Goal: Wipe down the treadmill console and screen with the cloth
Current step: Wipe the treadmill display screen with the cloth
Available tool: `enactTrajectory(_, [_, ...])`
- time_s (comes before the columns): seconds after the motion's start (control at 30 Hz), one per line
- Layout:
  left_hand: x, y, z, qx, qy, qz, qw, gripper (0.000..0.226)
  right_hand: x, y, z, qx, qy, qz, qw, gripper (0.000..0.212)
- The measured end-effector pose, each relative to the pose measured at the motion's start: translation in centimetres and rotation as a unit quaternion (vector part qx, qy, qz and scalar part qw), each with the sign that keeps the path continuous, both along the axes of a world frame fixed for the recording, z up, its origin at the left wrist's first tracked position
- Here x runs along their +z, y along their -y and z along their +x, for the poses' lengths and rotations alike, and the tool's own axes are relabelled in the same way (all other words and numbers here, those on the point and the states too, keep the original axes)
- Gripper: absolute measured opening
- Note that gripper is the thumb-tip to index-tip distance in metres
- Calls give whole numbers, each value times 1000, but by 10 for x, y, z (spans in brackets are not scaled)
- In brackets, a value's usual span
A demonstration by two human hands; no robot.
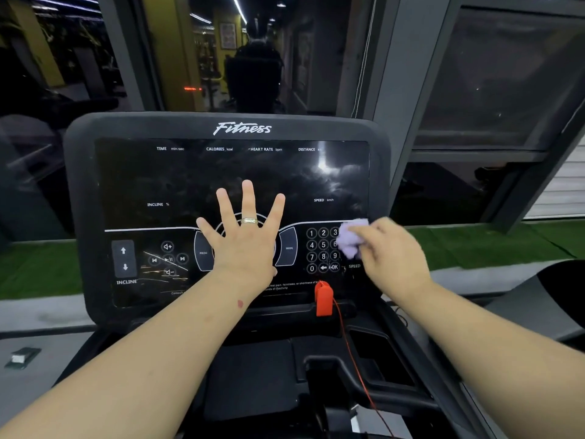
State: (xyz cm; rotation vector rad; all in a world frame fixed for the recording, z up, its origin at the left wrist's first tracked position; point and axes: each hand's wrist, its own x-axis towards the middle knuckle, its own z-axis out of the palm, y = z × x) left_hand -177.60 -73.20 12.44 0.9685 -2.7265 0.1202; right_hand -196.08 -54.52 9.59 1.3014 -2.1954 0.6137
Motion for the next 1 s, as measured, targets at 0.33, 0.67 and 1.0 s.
enactTrajectory(0.33, [0, 0, 1, -1, -1, -2, 1000, 143, -7, -9, 18, 22, -38, 48, 998, 32])
enactTrajectory(0.67, [-1, 1, 2, -2, -4, 6, 1000, 143, -32, -11, 27, 36, -33, 86, 995, 41])
enactTrajectory(1.0, [0, 0, 3, -3, -5, 7, 1000, 141, -39, 14, 57, -22, 36, -9, 999, 34])
